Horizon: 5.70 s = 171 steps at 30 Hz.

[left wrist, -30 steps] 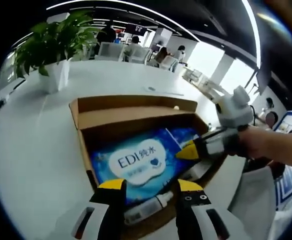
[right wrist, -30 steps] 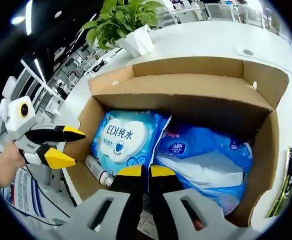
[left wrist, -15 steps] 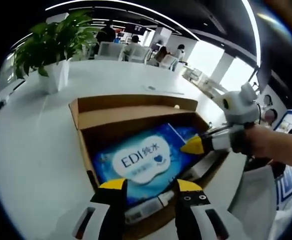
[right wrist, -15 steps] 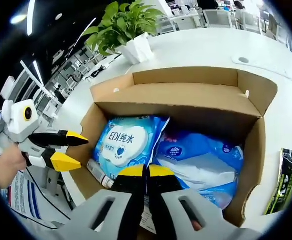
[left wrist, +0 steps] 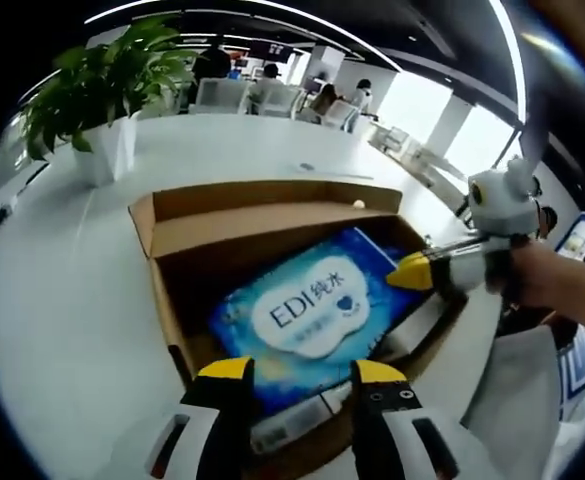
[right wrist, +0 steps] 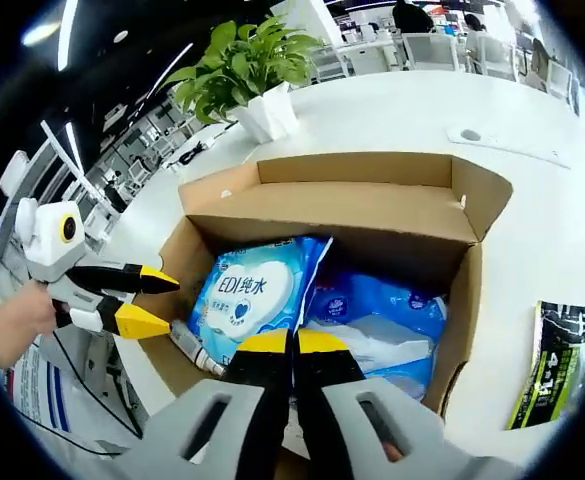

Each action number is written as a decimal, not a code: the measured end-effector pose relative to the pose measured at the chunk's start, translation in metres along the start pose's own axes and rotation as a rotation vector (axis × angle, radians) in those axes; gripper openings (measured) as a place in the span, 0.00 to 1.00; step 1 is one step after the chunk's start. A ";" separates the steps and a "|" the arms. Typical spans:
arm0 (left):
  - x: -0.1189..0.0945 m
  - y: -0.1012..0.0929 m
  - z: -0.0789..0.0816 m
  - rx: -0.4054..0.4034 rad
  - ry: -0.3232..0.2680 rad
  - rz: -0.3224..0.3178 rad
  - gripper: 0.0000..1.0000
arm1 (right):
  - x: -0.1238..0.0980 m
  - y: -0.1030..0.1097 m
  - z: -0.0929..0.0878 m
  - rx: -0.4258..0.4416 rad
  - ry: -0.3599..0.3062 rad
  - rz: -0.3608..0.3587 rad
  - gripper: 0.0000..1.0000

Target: Operate the shoe box by opening the lid, removing the specified soft item, and placing it in the target area until the item is outside and the box remains undamaged.

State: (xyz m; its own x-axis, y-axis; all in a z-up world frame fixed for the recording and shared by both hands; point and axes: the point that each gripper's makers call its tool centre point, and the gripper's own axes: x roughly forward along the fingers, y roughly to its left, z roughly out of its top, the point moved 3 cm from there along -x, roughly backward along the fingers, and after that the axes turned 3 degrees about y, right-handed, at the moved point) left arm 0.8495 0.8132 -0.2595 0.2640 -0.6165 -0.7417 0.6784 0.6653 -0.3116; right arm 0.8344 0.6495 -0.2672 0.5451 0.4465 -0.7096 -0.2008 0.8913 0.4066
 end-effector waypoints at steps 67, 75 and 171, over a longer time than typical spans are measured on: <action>0.019 0.018 0.023 0.034 0.081 0.133 0.00 | -0.011 -0.014 -0.003 0.020 -0.093 -0.006 0.00; 0.000 0.008 0.032 0.013 0.008 0.145 0.00 | -0.024 -0.007 0.007 -0.010 -0.111 0.004 0.00; 0.214 -0.245 0.089 0.178 0.102 0.107 0.00 | -0.179 -0.284 -0.078 0.027 -0.119 -0.089 0.00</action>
State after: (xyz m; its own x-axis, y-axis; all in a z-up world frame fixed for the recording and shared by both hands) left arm 0.8011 0.4805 -0.2891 0.2765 -0.4945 -0.8240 0.7627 0.6346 -0.1249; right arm 0.7307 0.3227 -0.3007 0.6530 0.3517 -0.6707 -0.1261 0.9238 0.3616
